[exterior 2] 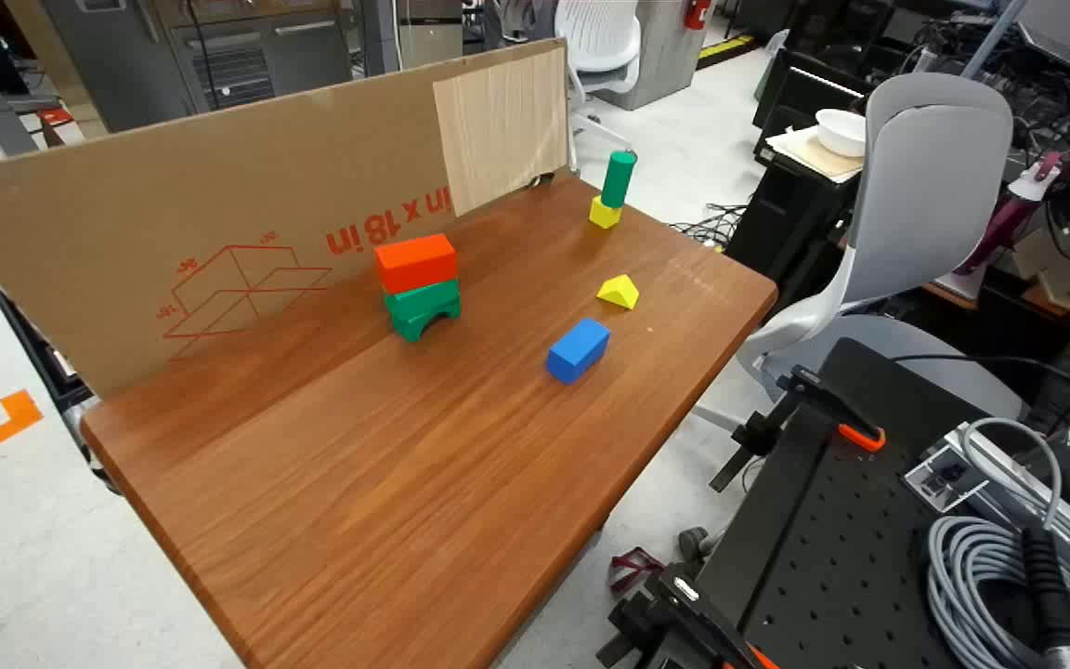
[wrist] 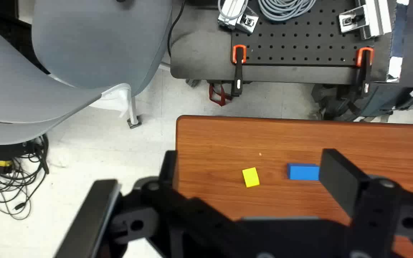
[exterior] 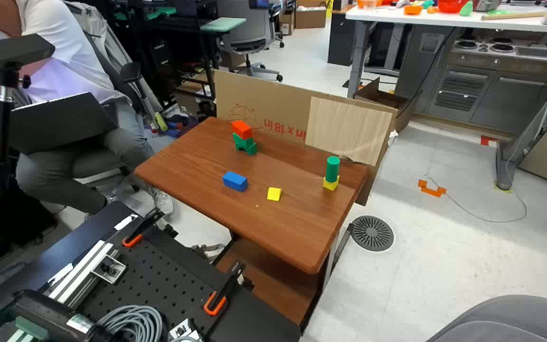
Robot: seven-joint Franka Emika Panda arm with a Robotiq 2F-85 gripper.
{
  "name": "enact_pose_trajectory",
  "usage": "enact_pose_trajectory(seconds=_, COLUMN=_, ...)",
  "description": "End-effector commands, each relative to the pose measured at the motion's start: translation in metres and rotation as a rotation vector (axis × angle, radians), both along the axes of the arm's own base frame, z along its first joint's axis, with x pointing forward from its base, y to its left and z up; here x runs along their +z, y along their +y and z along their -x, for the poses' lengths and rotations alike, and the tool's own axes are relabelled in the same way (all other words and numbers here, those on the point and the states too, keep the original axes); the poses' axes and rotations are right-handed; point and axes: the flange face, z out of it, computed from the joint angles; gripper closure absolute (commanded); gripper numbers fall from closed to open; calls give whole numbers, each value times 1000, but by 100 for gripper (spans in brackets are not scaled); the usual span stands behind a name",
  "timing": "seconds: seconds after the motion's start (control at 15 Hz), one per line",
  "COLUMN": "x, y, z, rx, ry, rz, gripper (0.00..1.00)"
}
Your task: Pick up the orange object and put it on top the blue object
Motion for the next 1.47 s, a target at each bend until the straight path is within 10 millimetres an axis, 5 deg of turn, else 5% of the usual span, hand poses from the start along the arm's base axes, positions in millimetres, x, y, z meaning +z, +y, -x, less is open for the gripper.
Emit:
enact_pose_trajectory(seconds=0.0, x=1, y=0, z=0, rx=0, ry=0, rz=0, gripper=0)
enact_pose_trajectory(seconds=0.47, x=-11, y=6, z=-14, rx=-46, ry=22, rz=7, gripper=0)
enact_pose_trajectory(seconds=1.07, x=-94, y=55, z=-49, rx=-92, ry=-14, rz=61, gripper=0)
enact_pose_trajectory(seconds=1.4, x=-154, y=114, z=-70, rx=-124, ry=-136, rz=11, gripper=0)
